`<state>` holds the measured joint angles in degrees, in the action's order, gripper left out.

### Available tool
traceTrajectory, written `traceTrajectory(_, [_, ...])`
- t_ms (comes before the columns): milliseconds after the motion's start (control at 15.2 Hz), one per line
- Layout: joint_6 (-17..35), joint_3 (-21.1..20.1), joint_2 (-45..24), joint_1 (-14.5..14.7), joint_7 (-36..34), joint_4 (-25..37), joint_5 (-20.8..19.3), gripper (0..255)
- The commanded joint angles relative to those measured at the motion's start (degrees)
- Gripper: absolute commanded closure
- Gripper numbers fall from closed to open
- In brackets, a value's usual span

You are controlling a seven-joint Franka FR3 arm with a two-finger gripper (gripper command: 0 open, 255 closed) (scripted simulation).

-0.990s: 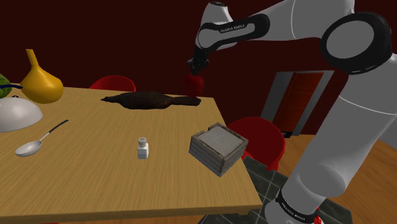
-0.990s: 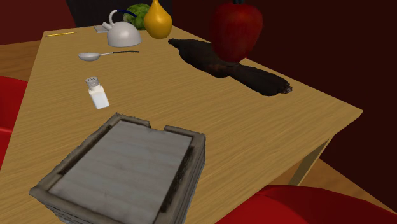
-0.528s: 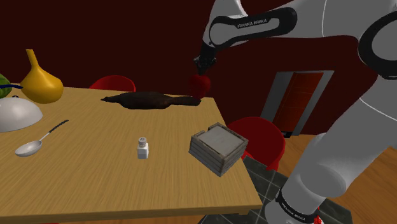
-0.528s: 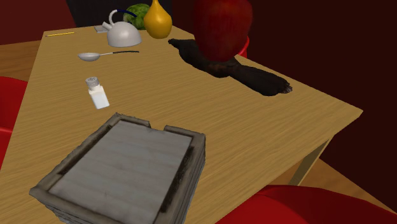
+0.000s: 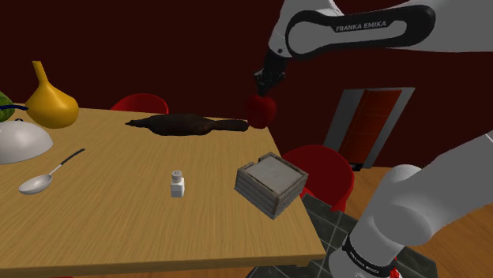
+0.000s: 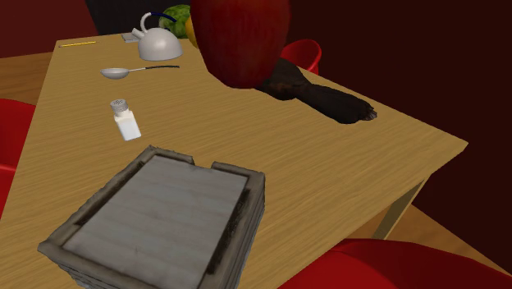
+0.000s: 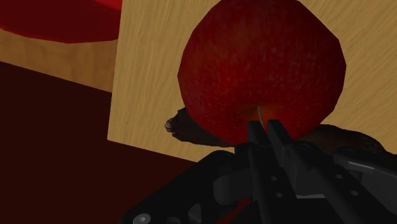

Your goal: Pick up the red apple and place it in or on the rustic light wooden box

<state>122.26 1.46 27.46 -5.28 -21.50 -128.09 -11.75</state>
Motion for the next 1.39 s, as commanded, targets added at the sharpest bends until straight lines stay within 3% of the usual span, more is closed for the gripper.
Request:
traceTrajectory(0, [-2.09, -0.89, 5.05, 0.32, -0.79, -3.14, 0.10, 255])
traceTrajectory(726, [-17.16, -6.41, 27.35, 3.10, -4.50, -11.30, 3.23, 255])
traceTrajectory(1320, [-11.46, -6.53, 29.67, 3.39, -5.60, -19.41, 3.09, 255])
